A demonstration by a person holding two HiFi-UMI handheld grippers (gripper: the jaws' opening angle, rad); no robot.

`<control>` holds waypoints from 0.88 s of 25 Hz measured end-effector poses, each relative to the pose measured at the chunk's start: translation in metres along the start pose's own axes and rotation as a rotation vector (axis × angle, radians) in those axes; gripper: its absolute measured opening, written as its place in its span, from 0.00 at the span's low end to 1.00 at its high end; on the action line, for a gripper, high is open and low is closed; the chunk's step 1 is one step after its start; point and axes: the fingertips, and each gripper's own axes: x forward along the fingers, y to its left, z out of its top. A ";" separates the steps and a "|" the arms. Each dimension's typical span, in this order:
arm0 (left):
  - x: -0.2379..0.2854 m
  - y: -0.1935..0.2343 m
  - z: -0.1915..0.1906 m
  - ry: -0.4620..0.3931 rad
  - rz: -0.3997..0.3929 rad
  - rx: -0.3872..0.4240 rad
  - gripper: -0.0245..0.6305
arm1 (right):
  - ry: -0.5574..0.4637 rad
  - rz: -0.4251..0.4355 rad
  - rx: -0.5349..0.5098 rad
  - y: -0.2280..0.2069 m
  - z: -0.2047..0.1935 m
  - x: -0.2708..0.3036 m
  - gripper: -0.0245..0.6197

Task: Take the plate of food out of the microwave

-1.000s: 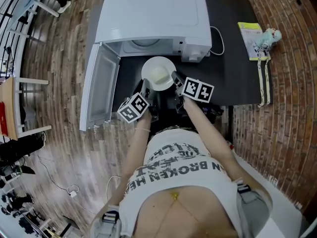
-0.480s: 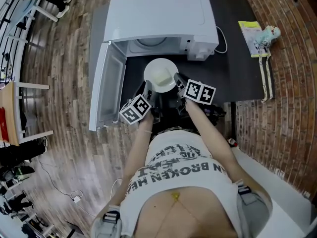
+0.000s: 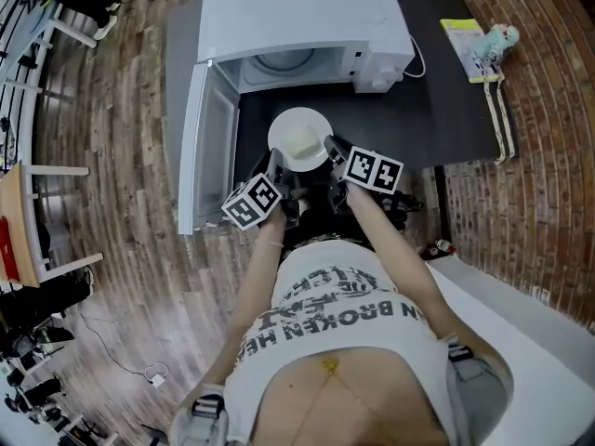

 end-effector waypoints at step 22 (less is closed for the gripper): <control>-0.009 -0.032 -0.038 -0.007 0.031 -0.040 0.12 | 0.034 0.014 -0.010 -0.027 0.006 -0.037 0.10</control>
